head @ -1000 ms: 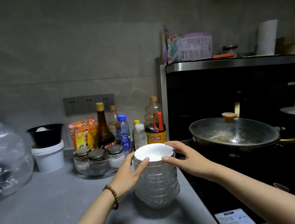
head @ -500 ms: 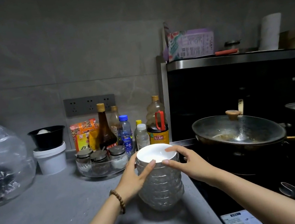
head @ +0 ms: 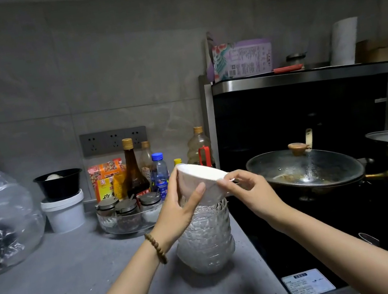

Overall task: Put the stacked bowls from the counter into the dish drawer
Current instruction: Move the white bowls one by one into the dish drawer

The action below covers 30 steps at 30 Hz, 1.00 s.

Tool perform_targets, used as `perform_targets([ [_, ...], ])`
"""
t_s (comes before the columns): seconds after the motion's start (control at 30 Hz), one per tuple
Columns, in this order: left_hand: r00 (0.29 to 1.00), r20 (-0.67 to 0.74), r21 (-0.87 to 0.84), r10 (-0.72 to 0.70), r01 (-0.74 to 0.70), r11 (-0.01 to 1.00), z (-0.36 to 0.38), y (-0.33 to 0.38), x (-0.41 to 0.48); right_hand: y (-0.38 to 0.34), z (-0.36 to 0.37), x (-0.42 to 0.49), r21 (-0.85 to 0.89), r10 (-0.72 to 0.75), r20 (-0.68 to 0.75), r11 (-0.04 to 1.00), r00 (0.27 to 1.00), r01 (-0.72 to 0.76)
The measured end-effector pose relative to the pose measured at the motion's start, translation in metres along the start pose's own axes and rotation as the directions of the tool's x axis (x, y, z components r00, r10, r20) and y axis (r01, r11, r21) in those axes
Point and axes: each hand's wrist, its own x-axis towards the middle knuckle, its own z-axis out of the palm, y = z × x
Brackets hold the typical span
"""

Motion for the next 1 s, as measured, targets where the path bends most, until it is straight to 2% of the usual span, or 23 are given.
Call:
perform_targets([
  [0.2,0.998,-0.001,-0.133,0.056,-0.056,0.99,0.037,0.027,-0.011,-0.028,-0.029,-0.026,0.07,0.015,-0.019,0.997,1.0,-0.014],
  [0.33,0.998,-0.012,-0.192,0.067,-0.068,0.979,0.075,0.034,-0.023,-0.038,-0.063,-0.054,0.0,0.061,-0.021,0.998,0.998,-0.061],
  [0.5,0.984,0.179,-0.309,-0.009,0.065,0.949,0.128,0.033,-0.042,-0.046,-0.113,-0.1,-0.097,0.082,0.046,0.992,0.996,-0.078],
  [0.6,0.95,0.305,-0.292,-0.061,0.154,0.944,0.167,0.025,-0.056,-0.041,-0.147,-0.132,-0.132,0.158,0.051,0.98,0.986,-0.15],
  [0.73,0.918,0.381,-0.253,-0.106,0.214,0.943,0.222,0.006,-0.084,-0.019,-0.19,-0.179,-0.191,0.261,0.01,0.948,0.965,-0.255],
  [0.87,0.833,0.506,-0.25,-0.224,0.39,0.886,0.271,-0.018,-0.116,0.009,-0.223,-0.226,-0.231,0.441,-0.022,0.871,0.897,-0.434],
  [1.0,0.748,0.584,-0.148,-0.314,0.479,0.865,0.301,-0.051,-0.145,0.035,-0.245,-0.265,-0.234,0.586,0.043,0.793,0.809,-0.562],
])
